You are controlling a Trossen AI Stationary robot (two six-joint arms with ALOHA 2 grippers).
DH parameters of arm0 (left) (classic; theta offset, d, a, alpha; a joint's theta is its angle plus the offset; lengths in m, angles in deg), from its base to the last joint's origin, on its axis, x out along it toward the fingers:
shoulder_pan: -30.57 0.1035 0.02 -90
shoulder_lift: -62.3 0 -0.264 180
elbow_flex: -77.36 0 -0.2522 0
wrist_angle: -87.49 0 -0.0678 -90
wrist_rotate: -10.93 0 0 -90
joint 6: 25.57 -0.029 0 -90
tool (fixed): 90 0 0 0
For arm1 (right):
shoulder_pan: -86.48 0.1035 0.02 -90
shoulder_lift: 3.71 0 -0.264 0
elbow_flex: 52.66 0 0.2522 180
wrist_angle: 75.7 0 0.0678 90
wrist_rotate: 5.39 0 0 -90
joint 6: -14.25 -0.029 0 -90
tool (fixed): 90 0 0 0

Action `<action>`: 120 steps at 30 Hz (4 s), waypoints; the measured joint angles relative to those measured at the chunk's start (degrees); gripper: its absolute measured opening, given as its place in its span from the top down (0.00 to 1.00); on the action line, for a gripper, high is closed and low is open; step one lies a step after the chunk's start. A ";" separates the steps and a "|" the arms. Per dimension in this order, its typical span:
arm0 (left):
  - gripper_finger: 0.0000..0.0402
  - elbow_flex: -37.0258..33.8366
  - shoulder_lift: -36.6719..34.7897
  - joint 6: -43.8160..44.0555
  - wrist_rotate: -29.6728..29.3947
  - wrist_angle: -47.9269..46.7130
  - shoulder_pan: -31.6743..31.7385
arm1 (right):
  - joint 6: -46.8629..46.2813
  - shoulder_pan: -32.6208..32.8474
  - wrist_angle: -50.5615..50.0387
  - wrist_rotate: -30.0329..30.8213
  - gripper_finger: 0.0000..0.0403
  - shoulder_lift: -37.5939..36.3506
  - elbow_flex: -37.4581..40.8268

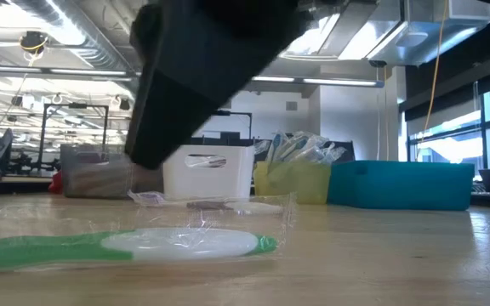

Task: Pick & Place Toothbrushes
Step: Put the green toothbrush into the blue bin

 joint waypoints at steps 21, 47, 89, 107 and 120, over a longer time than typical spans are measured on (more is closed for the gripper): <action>0.71 0.02 16.55 19.23 -1.21 2.57 -8.19 | -14.00 1.74 1.65 -4.20 0.44 6.26 -0.35; 0.71 0.02 26.50 25.54 -12.14 -3.17 -14.99 | -31.45 6.05 -16.43 -0.47 0.96 5.90 -4.54; 0.71 0.04 36.50 25.69 -13.87 -12.66 -6.14 | -74.78 -16.90 -21.00 27.20 0.96 -64.11 67.66; 0.71 0.04 36.73 5.25 2.09 -3.86 9.54 | -41.88 -42.10 -7.39 6.34 0.96 -58.02 69.95; 0.71 0.04 36.73 0.75 6.62 -3.54 15.95 | -35.10 -48.32 5.66 -1.57 0.79 -57.75 80.14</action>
